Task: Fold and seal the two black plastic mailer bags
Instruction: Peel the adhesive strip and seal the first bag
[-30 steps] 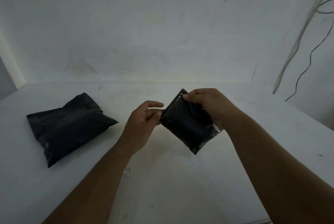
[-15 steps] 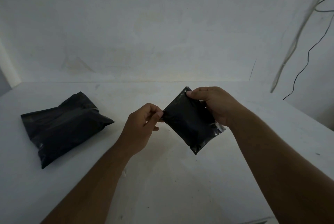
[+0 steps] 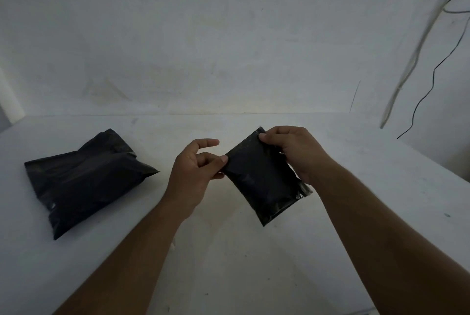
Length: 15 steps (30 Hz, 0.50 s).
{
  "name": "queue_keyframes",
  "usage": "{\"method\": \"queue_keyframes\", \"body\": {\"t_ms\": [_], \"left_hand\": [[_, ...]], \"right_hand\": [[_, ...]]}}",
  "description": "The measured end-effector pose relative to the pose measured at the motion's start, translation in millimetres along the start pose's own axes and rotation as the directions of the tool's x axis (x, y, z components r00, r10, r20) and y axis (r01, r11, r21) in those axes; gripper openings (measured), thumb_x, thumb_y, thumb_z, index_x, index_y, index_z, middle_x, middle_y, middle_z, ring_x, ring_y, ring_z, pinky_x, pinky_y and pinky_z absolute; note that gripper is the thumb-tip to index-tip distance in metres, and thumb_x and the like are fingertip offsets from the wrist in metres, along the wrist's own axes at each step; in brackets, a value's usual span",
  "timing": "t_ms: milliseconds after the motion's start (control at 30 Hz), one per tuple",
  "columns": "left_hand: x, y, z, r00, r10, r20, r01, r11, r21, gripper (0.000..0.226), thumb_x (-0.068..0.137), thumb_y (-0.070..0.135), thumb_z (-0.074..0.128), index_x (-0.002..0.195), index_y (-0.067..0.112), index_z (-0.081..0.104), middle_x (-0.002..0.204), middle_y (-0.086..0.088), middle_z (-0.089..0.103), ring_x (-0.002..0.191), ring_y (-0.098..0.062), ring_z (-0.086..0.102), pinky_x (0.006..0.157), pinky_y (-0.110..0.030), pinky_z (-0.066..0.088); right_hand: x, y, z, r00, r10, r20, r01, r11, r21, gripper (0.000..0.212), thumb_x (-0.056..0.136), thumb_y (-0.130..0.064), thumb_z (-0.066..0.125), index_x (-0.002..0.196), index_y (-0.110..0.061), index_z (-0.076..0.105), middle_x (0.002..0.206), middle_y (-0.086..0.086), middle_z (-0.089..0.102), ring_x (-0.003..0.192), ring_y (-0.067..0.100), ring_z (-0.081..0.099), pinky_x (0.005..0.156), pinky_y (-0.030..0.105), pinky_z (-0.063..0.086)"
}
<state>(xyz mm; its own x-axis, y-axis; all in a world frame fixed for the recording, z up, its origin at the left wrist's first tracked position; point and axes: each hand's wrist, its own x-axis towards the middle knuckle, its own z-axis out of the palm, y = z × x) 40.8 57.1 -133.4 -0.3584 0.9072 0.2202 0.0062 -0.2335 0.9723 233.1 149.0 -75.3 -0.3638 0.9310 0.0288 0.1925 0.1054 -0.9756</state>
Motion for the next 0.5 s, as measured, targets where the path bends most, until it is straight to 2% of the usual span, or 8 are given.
{"method": "queue_keyframes", "body": {"t_ms": [133, 233, 300, 400, 500], "left_hand": [[1.9, 1.4, -3.9, 0.998, -0.039, -0.043, 0.043, 0.996, 0.083, 0.024, 0.091, 0.007, 0.061, 0.107, 0.023, 0.067, 0.074, -0.004, 0.066, 0.073, -0.012, 0.061, 0.072, -0.032, 0.052], [-1.0, 3.4, 3.6, 0.998, -0.059, -0.002, 0.059, 0.995, 0.083, 0.011, 0.091, 0.026, 0.068, 0.101, 0.025, 0.073, 0.087, -0.005, 0.074, 0.083, -0.018, 0.069, 0.079, -0.036, 0.055], [-3.6, 4.3, 10.4, 0.997, -0.078, 0.028, 0.077, 0.996, 0.047, 0.016, 0.086, 0.033, 0.074, 0.097, 0.022, 0.077, 0.092, -0.004, 0.076, 0.087, -0.017, 0.073, 0.078, -0.03, 0.057], [-3.4, 3.4, 13.4, 0.996, -0.086, 0.004, 0.086, 0.995, 0.057, 0.011, 0.086, 0.025, 0.075, 0.086, 0.014, 0.079, 0.082, -0.005, 0.077, 0.076, -0.016, 0.072, 0.068, -0.027, 0.055], [-0.6, -0.5, 11.9, 0.997, -0.063, -0.035, 0.067, 0.99, 0.124, 0.015, 0.091, 0.024, 0.07, 0.082, 0.014, 0.079, 0.079, -0.004, 0.076, 0.075, -0.018, 0.071, 0.072, -0.034, 0.056]], "right_hand": [[1.3, 7.3, 4.1, 0.997, -0.031, 0.074, 0.028, 0.999, 0.042, 0.013, 0.089, -0.02, 0.07, 0.08, -0.01, 0.071, 0.075, 0.002, 0.063, 0.073, 0.016, 0.057, 0.07, 0.031, 0.045], [0.7, 7.2, 11.5, 0.995, -0.037, 0.096, 0.036, 0.999, 0.014, 0.016, 0.087, -0.021, 0.072, 0.084, -0.005, 0.073, 0.076, 0.002, 0.064, 0.074, 0.015, 0.058, 0.07, 0.029, 0.045], [-0.7, 6.2, 16.9, 0.993, -0.022, 0.117, 0.027, 0.999, -0.037, 0.015, 0.085, -0.022, 0.073, 0.082, -0.008, 0.075, 0.076, 0.002, 0.066, 0.074, 0.014, 0.06, 0.07, 0.028, 0.046], [-0.2, 7.3, 20.5, 0.994, 0.019, 0.111, -0.013, 0.998, -0.063, 0.014, 0.082, -0.021, 0.074, 0.077, -0.009, 0.075, 0.077, 0.004, 0.068, 0.075, 0.015, 0.061, 0.071, 0.029, 0.048], [1.1, 8.6, 20.4, 0.994, 0.034, 0.1, -0.03, 0.999, -0.045, 0.014, 0.084, -0.019, 0.073, 0.077, -0.007, 0.073, 0.076, 0.004, 0.066, 0.075, 0.018, 0.06, 0.07, 0.031, 0.047]]}}
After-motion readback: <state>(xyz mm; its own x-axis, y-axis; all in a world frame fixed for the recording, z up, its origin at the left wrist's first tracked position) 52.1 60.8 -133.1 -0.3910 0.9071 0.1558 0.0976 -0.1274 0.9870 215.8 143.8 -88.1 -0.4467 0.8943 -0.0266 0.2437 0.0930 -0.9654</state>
